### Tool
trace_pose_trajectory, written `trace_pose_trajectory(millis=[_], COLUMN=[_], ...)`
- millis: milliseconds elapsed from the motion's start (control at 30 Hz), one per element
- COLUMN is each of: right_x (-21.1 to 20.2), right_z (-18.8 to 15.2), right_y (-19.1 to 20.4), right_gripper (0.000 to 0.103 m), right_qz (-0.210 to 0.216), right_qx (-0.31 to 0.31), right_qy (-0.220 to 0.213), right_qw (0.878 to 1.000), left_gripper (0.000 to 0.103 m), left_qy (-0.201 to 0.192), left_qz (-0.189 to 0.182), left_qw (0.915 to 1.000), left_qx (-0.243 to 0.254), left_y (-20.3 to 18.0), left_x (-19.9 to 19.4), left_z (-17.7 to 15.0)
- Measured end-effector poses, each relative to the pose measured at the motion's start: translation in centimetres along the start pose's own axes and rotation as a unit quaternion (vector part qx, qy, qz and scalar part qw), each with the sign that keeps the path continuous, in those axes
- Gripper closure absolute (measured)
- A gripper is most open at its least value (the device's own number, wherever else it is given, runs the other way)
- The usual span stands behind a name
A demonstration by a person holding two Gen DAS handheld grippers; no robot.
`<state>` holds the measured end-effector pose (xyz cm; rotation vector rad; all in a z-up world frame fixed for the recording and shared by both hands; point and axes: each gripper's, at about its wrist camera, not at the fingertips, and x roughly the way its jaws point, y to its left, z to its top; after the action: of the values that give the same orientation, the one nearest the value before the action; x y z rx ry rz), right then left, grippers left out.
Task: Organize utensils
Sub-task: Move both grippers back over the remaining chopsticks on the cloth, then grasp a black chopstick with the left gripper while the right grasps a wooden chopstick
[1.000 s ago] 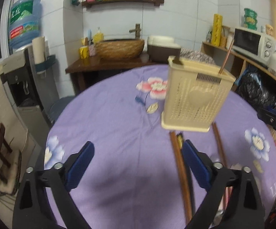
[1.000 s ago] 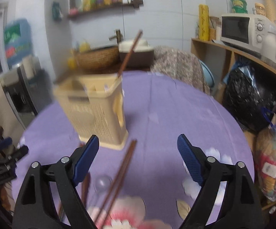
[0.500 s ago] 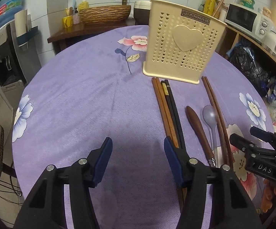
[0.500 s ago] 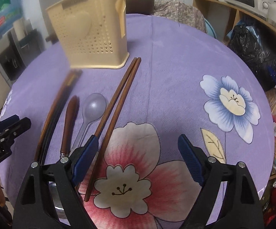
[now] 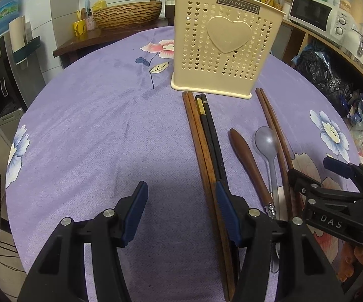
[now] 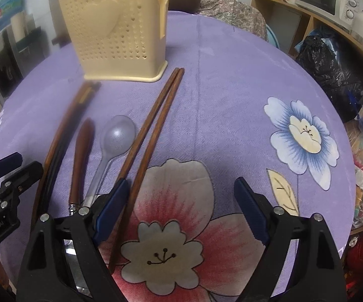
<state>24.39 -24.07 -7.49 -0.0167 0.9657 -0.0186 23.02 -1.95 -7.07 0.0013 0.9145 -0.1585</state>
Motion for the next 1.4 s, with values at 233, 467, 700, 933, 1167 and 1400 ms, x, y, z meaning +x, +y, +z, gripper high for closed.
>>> trace_pose_trajectory(millis=[233, 467, 700, 933, 1167, 1400], right_x=[0.0, -0.1, -0.8, -1.1, -0.9, -1.1], right_z=[-0.2, -0.4, 0.3, 1.7, 1.6, 2.2], right_y=[-1.0, -1.8, -1.8, -3.2, -2.7, -3.0], right_gripper=[0.017, 0.016, 0.016, 0.016, 0.018, 0.024], right_qz=[-0.003, -0.003, 0.020, 0.016, 0.037, 0.069], right_qx=[0.012, 0.015, 0.011, 0.013, 0.010, 0.009], right_qy=[-0.001, 0.001, -0.012, -0.020, -0.019, -0.029], right_qw=[1.000, 1.000, 1.000, 1.000, 0.999, 0.997], left_gripper=[0.046, 0.047, 0.047, 0.047, 0.048, 0.063], left_qy=[0.007, 0.003, 0.004, 0.002, 0.002, 0.001], left_qz=[0.003, 0.024, -0.007, 0.007, -0.006, -0.031], left_qw=[1.0000, 0.9997, 0.9994, 0.9995, 0.9998, 0.9950], left_qx=[0.003, -0.009, -0.034, -0.029, -0.020, 0.094], left_y=[-0.5, 1.6, 3.1, 4.0, 4.3, 1.0], left_x=[0.6, 0.7, 0.4, 0.5, 0.2, 0.3], left_z=[0.1, 0.3, 1.4, 3.5, 4.2, 5.8])
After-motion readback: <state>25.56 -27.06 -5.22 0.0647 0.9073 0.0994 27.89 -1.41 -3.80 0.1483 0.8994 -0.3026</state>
